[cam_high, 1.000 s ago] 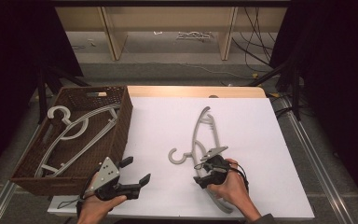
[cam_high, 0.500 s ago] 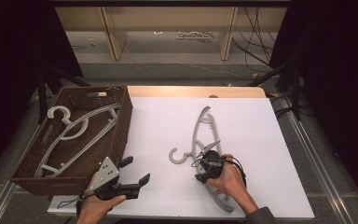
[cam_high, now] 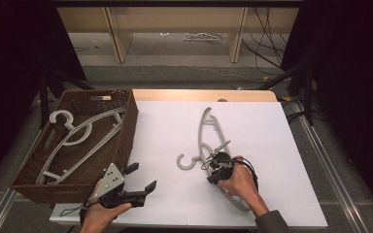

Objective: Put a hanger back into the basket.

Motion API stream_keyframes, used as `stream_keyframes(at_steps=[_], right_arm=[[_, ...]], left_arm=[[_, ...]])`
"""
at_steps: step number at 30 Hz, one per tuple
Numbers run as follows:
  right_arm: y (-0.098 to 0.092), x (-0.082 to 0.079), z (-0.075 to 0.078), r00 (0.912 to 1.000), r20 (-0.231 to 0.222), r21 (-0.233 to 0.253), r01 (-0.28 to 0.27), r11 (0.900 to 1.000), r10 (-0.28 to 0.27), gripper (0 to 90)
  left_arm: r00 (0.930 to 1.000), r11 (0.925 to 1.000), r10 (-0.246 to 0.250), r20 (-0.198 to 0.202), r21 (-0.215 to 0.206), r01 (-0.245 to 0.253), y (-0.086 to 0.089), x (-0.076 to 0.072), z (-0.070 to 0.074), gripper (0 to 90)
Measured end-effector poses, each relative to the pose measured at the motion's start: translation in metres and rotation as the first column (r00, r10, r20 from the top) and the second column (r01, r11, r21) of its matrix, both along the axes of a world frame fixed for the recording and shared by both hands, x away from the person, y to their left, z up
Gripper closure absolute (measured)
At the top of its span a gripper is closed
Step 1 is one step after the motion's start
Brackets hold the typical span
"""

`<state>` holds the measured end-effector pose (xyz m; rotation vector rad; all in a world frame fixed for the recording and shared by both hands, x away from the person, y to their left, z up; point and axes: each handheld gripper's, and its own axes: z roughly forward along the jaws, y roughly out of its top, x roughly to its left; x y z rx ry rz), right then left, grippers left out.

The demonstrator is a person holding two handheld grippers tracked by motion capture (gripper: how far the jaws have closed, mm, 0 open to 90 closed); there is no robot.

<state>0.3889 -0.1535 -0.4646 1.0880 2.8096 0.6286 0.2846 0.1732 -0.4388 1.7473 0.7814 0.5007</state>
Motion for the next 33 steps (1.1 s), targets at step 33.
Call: stream_keyframes(at_steps=[33], right_arm=[[-0.002,-0.004,0.024,0.9831,0.082,-0.087,-0.156,0.984,0.163,82.3]], left_arm=[[0.9967,0.9964,-0.048,0.065,0.073,0.043,-0.012,0.006,0.004,18.5]])
